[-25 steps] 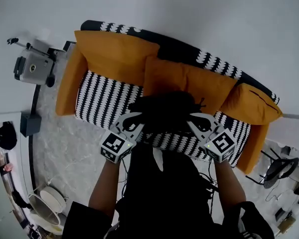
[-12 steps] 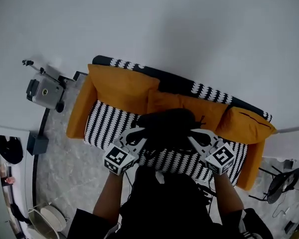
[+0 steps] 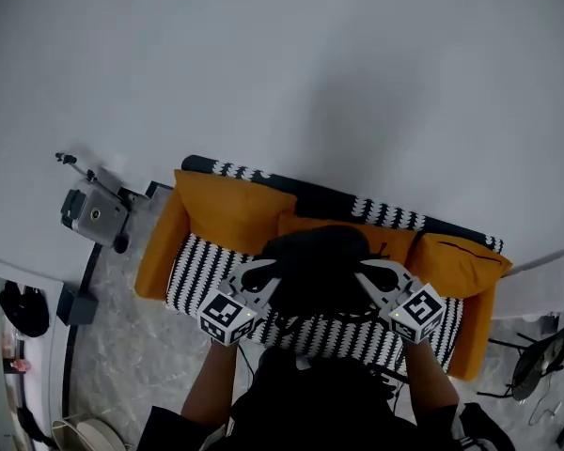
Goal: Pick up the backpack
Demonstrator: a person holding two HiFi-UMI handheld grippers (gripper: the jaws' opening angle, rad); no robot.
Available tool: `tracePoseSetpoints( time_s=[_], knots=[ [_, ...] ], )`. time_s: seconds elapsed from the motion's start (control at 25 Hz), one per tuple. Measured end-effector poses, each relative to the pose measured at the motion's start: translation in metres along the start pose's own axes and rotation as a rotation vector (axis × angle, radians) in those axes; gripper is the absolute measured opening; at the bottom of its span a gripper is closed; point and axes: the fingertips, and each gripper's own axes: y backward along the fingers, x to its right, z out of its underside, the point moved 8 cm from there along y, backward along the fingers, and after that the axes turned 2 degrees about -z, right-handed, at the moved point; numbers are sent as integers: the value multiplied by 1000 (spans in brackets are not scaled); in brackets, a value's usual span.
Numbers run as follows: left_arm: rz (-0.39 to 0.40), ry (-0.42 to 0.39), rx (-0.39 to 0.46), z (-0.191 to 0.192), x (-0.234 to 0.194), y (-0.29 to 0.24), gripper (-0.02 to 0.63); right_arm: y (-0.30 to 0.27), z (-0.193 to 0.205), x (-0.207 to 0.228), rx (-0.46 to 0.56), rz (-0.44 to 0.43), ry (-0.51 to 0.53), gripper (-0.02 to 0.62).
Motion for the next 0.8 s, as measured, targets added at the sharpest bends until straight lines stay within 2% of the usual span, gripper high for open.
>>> tracePoseSetpoints(
  time_s=[0.48, 0.8],
  knots=[
    [26, -68, 108, -67, 3, -2, 43, 25, -59, 4, 118, 47, 73, 32],
    [50, -157, 142, -116, 3, 1, 43, 37, -101, 6, 179, 69, 127, 32]
  ],
)
